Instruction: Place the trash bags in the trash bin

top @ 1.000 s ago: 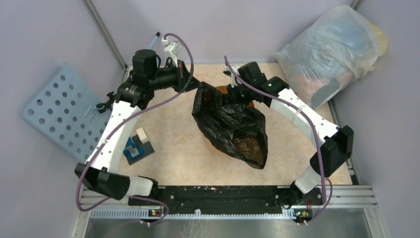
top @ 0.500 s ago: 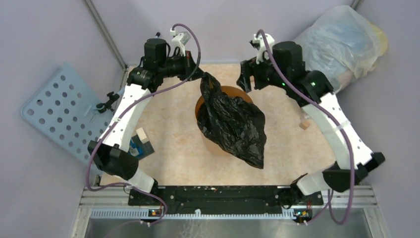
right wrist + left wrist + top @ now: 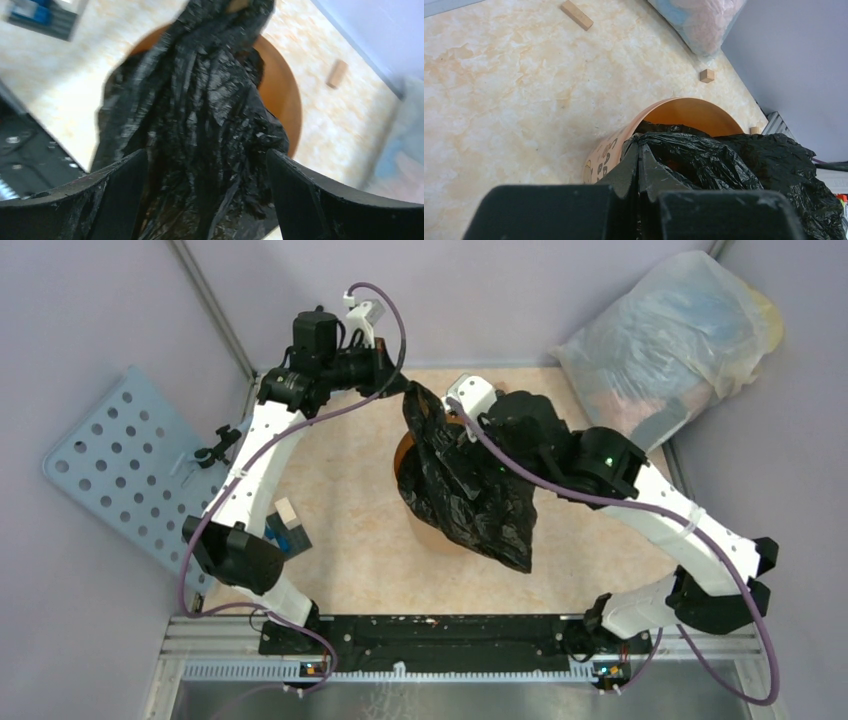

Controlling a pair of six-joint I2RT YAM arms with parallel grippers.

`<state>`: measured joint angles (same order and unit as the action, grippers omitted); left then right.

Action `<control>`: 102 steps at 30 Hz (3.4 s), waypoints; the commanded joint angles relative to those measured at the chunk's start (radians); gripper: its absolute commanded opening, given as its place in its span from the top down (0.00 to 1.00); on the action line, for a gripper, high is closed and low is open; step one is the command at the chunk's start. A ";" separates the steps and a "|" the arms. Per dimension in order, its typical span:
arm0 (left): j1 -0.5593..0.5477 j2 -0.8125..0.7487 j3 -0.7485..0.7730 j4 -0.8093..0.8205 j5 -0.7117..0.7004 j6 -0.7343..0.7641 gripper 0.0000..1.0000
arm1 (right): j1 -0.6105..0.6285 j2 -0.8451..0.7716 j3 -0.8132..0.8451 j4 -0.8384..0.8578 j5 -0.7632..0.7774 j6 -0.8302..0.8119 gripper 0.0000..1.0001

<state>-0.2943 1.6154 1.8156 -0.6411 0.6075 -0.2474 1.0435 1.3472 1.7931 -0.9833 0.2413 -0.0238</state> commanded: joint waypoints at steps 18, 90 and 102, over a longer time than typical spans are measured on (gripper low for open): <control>0.042 0.087 0.148 -0.046 -0.118 0.072 1.00 | -0.095 0.052 0.009 -0.066 0.479 0.078 0.33; 0.129 -0.020 0.025 0.060 -0.076 0.037 1.00 | -0.286 -0.248 -0.345 0.151 -0.206 0.508 0.56; 0.130 -0.008 0.042 0.076 -0.099 0.034 1.00 | -0.293 -0.163 -0.456 0.452 -0.255 0.554 0.83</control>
<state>-0.1688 1.6451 1.8267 -0.6056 0.5243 -0.2211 0.7670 1.1446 1.3792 -0.6731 -0.0132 0.5114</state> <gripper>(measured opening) 0.003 0.178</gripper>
